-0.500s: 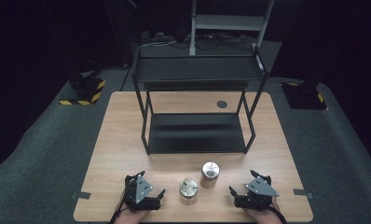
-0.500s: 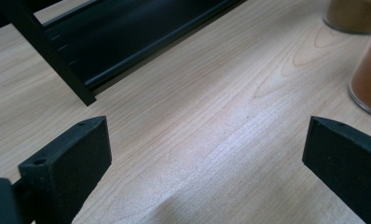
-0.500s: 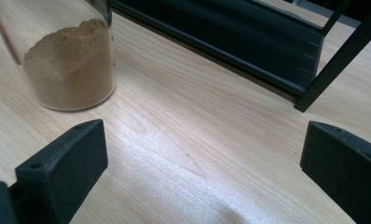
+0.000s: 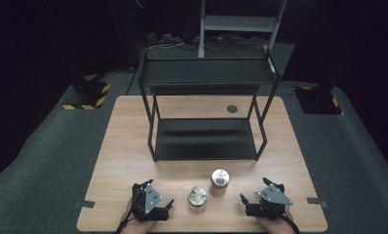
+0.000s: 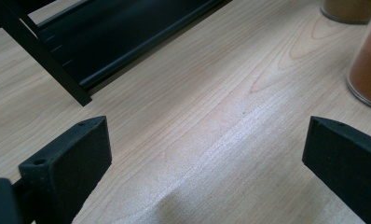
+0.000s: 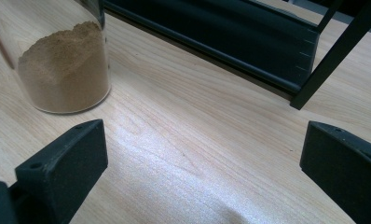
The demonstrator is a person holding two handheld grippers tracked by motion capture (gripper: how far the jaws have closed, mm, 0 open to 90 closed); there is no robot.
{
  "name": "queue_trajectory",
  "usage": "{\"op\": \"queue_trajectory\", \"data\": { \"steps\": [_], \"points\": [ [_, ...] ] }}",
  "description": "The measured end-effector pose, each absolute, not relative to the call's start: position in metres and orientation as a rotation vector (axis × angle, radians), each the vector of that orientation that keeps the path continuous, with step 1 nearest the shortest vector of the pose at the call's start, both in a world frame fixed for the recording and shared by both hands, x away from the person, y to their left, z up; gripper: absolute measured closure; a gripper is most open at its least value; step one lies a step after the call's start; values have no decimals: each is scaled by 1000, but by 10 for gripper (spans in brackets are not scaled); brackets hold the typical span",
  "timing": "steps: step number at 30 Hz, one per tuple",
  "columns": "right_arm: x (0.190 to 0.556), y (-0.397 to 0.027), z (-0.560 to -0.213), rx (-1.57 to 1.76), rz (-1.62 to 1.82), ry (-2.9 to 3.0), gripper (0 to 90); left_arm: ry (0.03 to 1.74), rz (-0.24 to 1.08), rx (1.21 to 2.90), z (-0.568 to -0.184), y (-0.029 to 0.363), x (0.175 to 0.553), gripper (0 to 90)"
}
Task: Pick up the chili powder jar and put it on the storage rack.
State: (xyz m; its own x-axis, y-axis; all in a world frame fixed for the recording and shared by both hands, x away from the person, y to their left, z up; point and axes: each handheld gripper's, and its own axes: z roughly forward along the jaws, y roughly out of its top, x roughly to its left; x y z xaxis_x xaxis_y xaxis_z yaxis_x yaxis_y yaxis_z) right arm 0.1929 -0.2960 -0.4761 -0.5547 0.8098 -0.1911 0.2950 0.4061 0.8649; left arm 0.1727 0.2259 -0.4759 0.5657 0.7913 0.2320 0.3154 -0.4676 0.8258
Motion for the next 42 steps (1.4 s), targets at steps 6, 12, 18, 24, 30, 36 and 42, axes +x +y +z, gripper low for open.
{"op": "queue_trajectory", "data": {
  "steps": [6, 12, 18, 24, 30, 36, 42],
  "points": [
    [192, -295, -476, 932, 1084, 2053, 0, 878, 798, 2043, -476, 226, 172, 13],
    [192, -295, -476, 928, 1087, 2053, 0, 898, 775, 2025, -475, 229, 174, 13],
    [193, -296, -476, 939, 1093, 2052, 0, 935, 741, 1973, -477, 238, 174, 12],
    [193, -297, -476, 945, 1103, 2048, 0, 945, 716, 1920, -471, 241, 169, 9],
    [193, -298, -477, 949, 1107, 2047, 0, 914, 729, 1860, -458, 239, 158, 4],
    [193, -298, -477, 947, 1105, 2046, 0, 863, 724, 1832, -446, 234, 151, 4],
    [193, -298, -477, 948, 1104, 2046, 0, 810, 699, 1786, -441, 230, 146, 4]
  ]
}}
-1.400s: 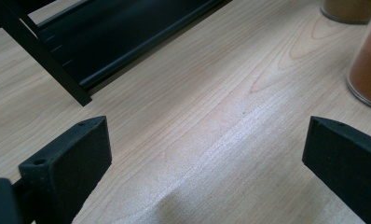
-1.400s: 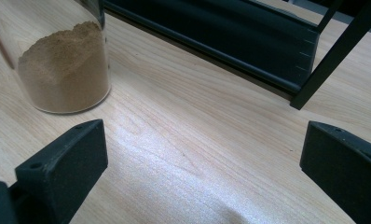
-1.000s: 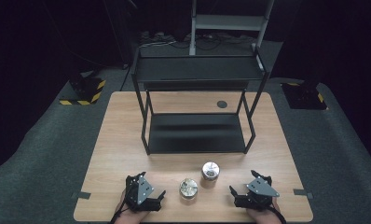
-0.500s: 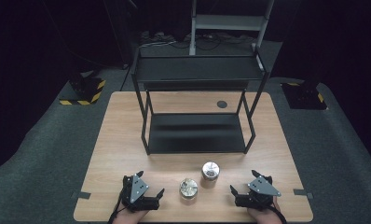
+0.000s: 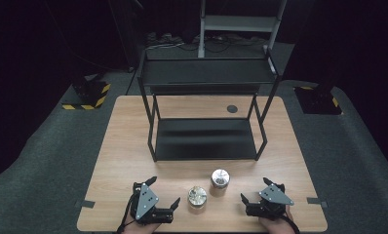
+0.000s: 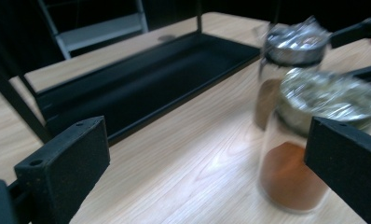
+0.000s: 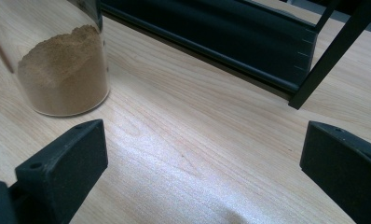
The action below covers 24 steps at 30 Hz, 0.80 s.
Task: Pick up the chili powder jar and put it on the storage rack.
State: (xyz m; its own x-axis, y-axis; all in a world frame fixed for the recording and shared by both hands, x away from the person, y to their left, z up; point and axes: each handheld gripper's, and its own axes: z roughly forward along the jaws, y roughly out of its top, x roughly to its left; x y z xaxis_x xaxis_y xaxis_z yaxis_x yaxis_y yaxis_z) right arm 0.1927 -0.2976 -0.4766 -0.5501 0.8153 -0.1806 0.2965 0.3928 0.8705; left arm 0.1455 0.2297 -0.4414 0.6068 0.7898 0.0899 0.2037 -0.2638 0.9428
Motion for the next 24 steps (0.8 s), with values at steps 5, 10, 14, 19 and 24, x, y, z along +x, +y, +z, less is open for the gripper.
{"op": "queue_trajectory", "data": {
  "steps": [5, 10, 14, 19, 24],
  "points": [
    [193, -298, -477, 948, 1105, 2046, 0, 766, 680, 1786, -440, 223, 146, 4],
    [193, -298, -477, 948, 1109, 2045, 0, 735, 655, 1781, -442, 217, 147, 4],
    [193, -298, -477, 943, 1105, 2049, 0, 717, 630, 1779, -445, 210, 149, 4],
    [193, -298, -477, 944, 1105, 2048, 0, 690, 604, 1761, -451, 206, 151, 4],
    [193, -298, -476, 939, 1103, 2053, 0, 681, 584, 1769, -454, 200, 155, 4]
  ]
}}
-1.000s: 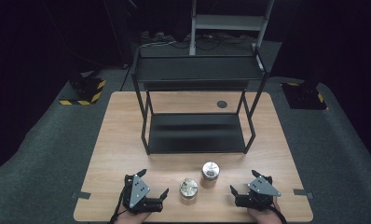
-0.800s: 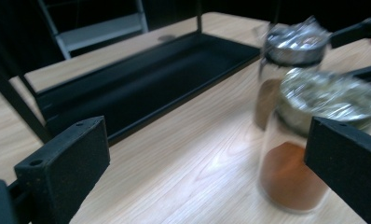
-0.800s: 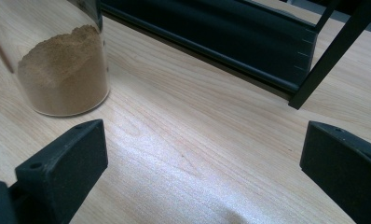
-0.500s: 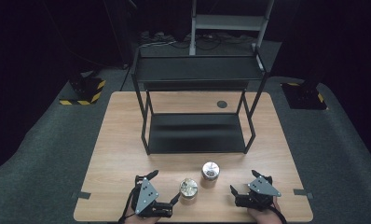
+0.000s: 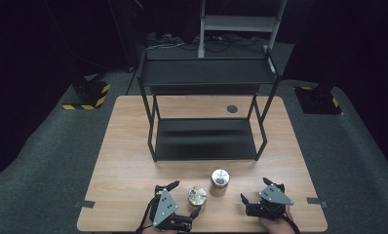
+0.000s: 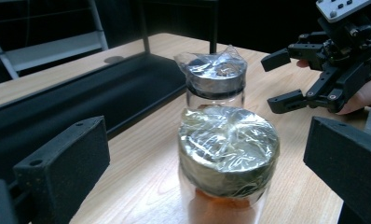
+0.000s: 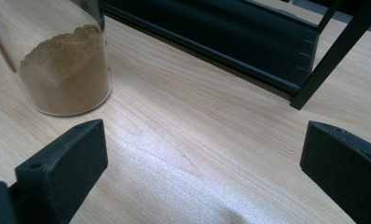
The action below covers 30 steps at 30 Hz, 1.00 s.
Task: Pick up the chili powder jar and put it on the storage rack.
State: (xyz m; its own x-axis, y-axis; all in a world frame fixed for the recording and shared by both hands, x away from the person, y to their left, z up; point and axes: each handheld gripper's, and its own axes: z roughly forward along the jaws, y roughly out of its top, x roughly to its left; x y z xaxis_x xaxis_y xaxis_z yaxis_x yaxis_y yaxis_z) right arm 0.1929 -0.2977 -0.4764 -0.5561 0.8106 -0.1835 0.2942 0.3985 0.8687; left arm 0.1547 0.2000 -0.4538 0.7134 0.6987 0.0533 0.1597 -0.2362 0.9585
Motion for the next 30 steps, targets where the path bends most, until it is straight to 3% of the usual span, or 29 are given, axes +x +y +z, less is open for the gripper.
{"op": "queue_trajectory", "data": {
  "steps": [18, 30],
  "points": [
    [193, -298, -476, 938, 1105, 2054, 0, 702, 514, 1737, -476, 192, 171, 22],
    [193, -298, -476, 936, 1106, 2056, 0, 669, 499, 1746, -483, 192, 173, 272]
  ]
}}
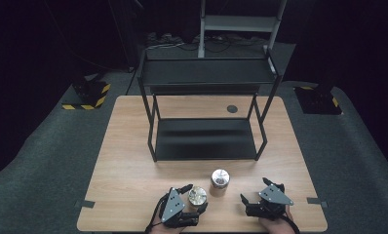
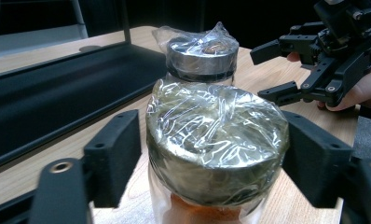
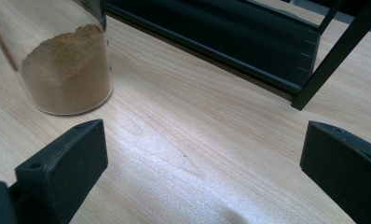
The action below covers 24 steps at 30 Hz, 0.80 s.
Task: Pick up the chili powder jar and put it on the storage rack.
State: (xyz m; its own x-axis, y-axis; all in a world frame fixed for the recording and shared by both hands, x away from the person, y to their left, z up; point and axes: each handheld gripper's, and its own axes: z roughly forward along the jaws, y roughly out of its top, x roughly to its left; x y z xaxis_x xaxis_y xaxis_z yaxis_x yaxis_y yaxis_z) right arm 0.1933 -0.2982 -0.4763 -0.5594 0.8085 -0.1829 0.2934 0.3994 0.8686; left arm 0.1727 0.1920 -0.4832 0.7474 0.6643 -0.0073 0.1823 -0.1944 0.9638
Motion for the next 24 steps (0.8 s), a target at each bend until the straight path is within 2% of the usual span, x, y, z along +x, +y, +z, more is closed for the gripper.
{"op": "queue_trajectory", "data": {
  "steps": [6, 15, 24],
  "points": [
    [193, -298, -476, 936, 1105, 2057, 0, 659, 497, 1732, -486, 193, 172, 336],
    [194, -299, -476, 935, 1107, 2059, 0, 652, 512, 1740, -485, 193, 171, 343],
    [194, -299, -476, 937, 1111, 2059, 0, 704, 553, 1688, -478, 210, 166, 344]
  ]
}}
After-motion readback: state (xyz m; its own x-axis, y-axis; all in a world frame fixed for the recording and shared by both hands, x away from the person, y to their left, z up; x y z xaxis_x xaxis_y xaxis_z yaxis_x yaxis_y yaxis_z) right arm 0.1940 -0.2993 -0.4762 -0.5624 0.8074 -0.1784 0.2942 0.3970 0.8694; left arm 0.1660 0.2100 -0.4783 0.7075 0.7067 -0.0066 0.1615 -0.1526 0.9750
